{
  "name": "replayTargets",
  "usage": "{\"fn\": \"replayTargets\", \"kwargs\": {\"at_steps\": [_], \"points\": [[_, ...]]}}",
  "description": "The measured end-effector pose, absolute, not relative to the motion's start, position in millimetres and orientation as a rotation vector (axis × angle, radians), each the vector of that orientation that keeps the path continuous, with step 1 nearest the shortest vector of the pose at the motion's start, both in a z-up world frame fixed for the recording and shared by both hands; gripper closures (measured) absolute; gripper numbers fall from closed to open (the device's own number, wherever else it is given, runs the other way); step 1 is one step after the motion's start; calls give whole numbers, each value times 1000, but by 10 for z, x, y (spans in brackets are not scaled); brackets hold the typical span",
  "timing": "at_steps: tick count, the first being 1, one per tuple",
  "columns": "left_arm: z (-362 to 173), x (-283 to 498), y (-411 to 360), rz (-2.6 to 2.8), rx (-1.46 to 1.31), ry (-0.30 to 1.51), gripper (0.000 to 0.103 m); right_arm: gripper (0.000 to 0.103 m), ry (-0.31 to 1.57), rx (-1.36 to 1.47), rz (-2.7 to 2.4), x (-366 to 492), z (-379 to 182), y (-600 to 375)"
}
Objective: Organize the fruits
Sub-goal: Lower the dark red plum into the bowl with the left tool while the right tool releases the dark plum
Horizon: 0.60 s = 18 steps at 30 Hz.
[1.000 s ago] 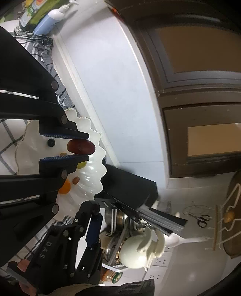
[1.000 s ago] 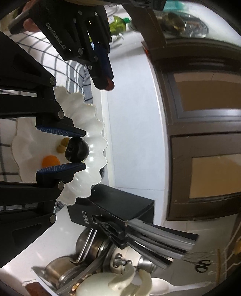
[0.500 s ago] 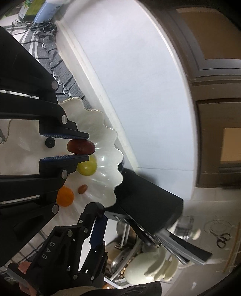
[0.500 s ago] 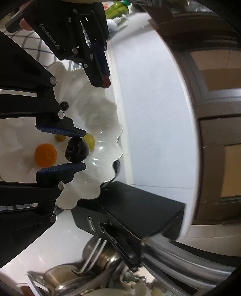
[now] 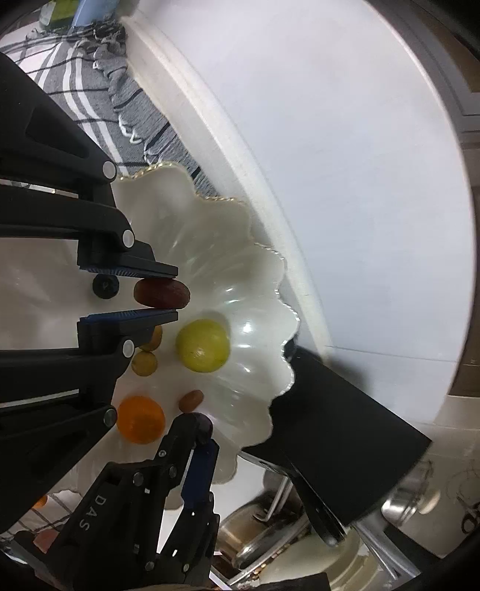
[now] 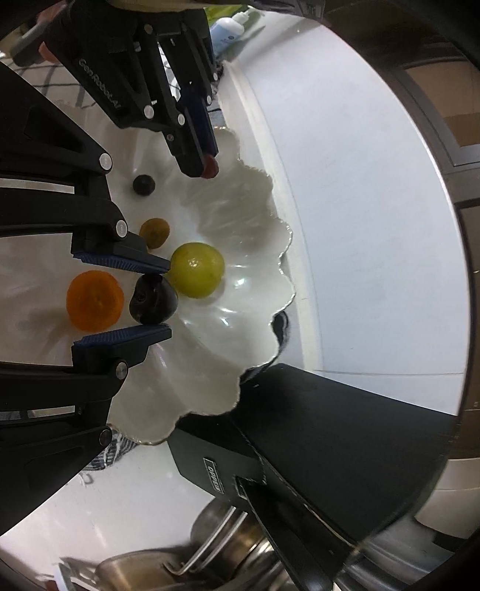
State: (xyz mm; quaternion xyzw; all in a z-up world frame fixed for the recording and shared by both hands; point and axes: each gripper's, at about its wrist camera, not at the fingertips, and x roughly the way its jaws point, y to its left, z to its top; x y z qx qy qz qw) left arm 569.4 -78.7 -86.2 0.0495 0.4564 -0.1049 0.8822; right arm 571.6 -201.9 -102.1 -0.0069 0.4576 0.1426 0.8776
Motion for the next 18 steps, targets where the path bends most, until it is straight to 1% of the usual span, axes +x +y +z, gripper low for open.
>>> {"fn": "replayTargets", "kwargs": {"at_steps": [3, 5, 6, 7, 13, 16, 18], "points": [[-916, 5738, -778, -218, 85, 972, 84, 73, 968, -15, 296, 5741, -1052, -2017], [-927, 5747, -770, -220, 73, 980, 80, 72, 970, -18, 294, 5749, -1054, -2015], [-926, 5748, -765, -219, 70, 979, 70, 72, 974, -14, 295, 5754, -1057, -2018], [-916, 5746, -757, -212, 69, 974, 61, 72, 981, -8, 296, 5764, -1063, -2025], [-847, 5694, -726, -175, 81, 948, 60, 72, 993, 4, 287, 5762, -1081, -2063], [-790, 5630, -718, -159, 89, 933, 56, 57, 971, -2, 275, 5724, -1033, -2077], [-736, 5568, -716, -151, 95, 916, 56, 57, 953, -3, 276, 5690, -983, -2083]]}}
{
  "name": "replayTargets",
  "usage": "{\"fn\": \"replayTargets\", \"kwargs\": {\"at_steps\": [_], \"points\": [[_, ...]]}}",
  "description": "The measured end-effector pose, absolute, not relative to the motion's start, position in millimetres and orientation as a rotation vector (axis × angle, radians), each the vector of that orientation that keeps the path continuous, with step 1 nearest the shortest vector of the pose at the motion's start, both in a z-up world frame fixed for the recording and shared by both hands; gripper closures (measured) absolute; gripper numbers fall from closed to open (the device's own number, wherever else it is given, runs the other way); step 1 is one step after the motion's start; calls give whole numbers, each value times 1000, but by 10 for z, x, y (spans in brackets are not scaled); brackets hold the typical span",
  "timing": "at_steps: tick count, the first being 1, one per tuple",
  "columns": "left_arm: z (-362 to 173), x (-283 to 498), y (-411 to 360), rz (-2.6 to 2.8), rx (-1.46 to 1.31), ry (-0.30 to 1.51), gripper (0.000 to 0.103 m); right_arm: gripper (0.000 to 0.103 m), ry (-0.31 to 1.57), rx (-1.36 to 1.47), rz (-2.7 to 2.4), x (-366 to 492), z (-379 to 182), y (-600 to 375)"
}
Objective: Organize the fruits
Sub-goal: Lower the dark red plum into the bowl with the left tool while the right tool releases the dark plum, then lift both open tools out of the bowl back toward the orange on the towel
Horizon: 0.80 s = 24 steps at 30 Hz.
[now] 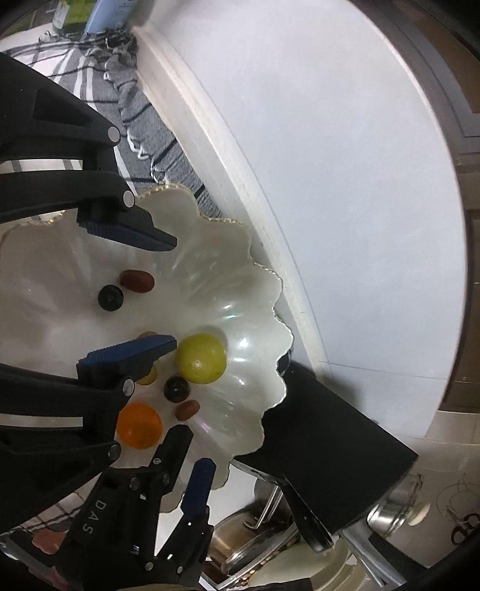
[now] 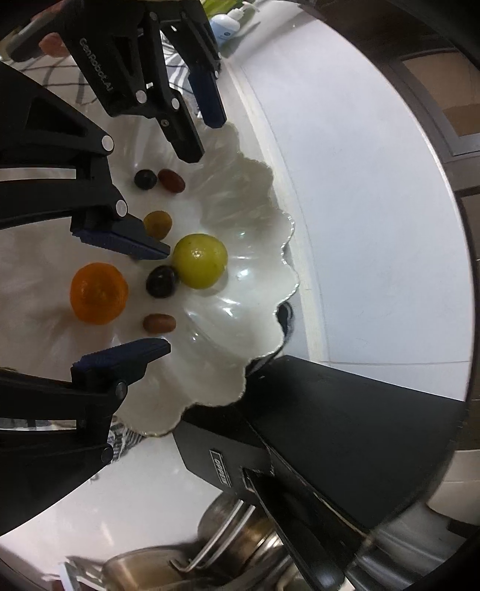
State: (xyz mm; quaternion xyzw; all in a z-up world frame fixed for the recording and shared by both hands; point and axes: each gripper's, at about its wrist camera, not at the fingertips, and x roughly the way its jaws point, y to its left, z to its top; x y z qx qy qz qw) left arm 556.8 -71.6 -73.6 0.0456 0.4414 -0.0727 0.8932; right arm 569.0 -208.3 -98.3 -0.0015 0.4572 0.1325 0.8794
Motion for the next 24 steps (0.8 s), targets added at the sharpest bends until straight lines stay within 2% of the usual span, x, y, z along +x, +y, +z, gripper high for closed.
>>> {"fn": "replayTargets", "kwargs": {"at_steps": [24], "points": [[9, 4580, -839, -215, 137, 651, 50, 57, 679, -28, 254, 4676, -187, -2284]]}}
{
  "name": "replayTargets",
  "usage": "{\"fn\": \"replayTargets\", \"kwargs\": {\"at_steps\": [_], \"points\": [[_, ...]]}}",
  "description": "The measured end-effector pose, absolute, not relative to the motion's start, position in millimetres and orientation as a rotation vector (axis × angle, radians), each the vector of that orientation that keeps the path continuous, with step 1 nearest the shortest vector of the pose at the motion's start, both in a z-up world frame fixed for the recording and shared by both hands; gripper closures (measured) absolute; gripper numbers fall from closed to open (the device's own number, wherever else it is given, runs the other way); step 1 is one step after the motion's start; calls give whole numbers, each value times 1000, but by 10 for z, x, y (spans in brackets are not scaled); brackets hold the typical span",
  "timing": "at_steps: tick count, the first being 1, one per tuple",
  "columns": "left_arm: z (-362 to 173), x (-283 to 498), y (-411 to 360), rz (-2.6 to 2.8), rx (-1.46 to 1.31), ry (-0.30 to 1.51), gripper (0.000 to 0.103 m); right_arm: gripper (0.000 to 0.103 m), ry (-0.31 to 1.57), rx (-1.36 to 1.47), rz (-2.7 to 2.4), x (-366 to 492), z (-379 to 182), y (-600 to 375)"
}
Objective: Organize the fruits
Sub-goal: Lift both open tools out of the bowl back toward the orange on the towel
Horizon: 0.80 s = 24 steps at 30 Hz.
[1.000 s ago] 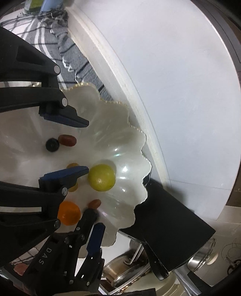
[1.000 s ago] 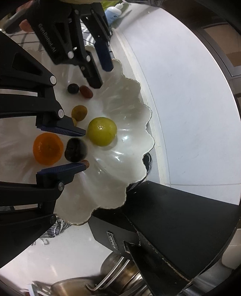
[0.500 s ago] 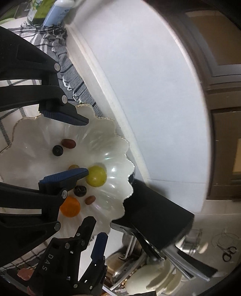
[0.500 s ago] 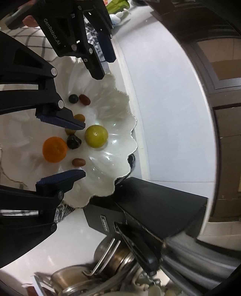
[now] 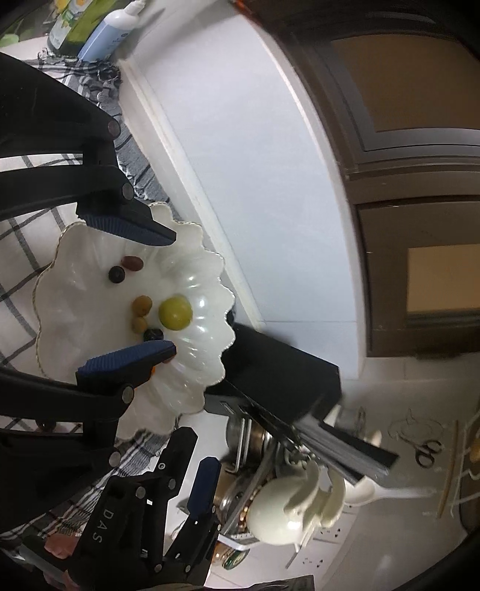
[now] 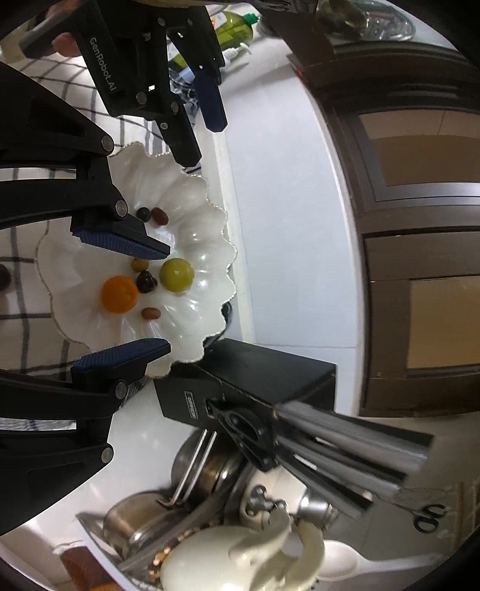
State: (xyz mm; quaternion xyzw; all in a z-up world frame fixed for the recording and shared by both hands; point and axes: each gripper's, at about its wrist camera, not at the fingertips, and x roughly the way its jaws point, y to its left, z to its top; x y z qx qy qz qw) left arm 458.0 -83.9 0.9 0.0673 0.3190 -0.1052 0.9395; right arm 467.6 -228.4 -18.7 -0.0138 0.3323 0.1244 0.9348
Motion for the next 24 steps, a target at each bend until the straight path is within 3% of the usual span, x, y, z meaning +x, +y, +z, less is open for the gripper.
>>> {"fn": "replayTargets", "kwargs": {"at_steps": [10, 24], "points": [[204, 4193, -919, -210, 181, 553, 49, 57, 610, -61, 239, 4210, -8, -2348], [145, 3843, -1084, -309, 194, 556, 49, 57, 572, -82, 221, 3764, 56, -2452]]}}
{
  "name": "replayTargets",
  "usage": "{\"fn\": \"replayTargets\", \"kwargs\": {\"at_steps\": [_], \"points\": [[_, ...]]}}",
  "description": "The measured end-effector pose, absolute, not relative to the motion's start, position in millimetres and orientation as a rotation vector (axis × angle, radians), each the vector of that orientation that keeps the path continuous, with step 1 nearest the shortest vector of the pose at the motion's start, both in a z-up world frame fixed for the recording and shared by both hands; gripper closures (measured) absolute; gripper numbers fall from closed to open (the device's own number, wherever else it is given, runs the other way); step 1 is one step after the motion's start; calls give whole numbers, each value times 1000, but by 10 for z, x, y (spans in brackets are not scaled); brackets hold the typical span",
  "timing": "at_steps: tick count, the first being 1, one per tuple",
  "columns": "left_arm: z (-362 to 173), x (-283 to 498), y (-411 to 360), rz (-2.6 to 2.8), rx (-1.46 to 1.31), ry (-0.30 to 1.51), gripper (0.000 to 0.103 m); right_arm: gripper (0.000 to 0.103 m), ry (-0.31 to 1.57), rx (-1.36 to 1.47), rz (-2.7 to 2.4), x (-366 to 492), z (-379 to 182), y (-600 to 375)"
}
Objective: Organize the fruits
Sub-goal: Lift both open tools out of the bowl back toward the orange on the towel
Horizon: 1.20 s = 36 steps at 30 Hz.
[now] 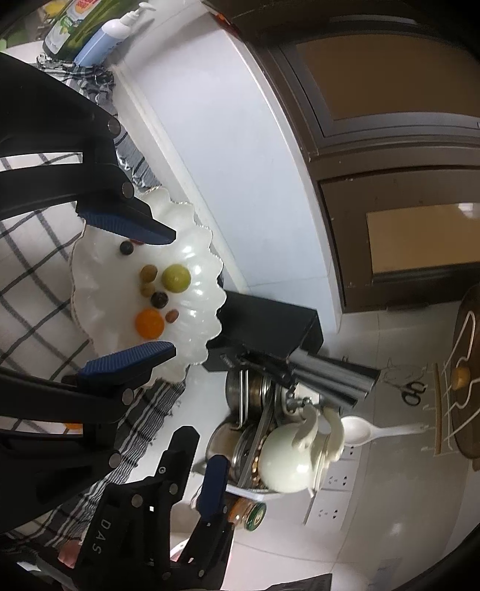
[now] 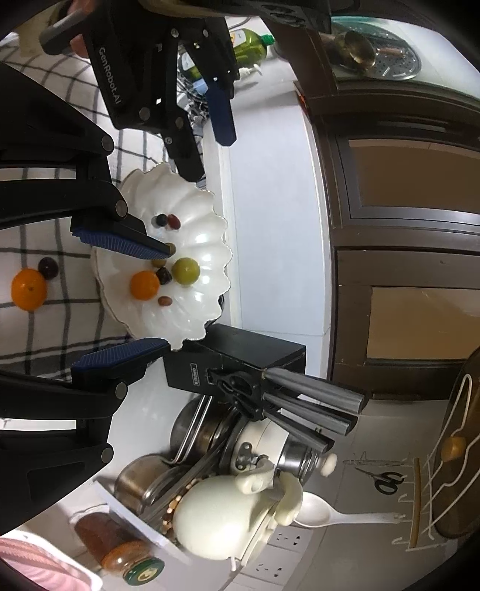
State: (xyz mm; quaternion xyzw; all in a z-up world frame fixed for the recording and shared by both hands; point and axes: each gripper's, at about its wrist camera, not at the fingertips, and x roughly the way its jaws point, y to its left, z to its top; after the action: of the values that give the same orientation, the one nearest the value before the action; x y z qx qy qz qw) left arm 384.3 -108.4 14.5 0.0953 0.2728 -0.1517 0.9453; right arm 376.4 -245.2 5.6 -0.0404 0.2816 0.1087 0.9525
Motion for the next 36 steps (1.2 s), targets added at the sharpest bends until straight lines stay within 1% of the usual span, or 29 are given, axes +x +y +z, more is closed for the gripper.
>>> {"fn": "replayTargets", "kwargs": {"at_steps": [23, 36], "points": [[-330, 3488, -1296, -437, 251, 614, 48, 57, 651, -67, 192, 3332, -351, -2602], [-645, 3464, -1385, -514, 298, 635, 48, 57, 741, 3, 204, 3333, -719, -2662]]}}
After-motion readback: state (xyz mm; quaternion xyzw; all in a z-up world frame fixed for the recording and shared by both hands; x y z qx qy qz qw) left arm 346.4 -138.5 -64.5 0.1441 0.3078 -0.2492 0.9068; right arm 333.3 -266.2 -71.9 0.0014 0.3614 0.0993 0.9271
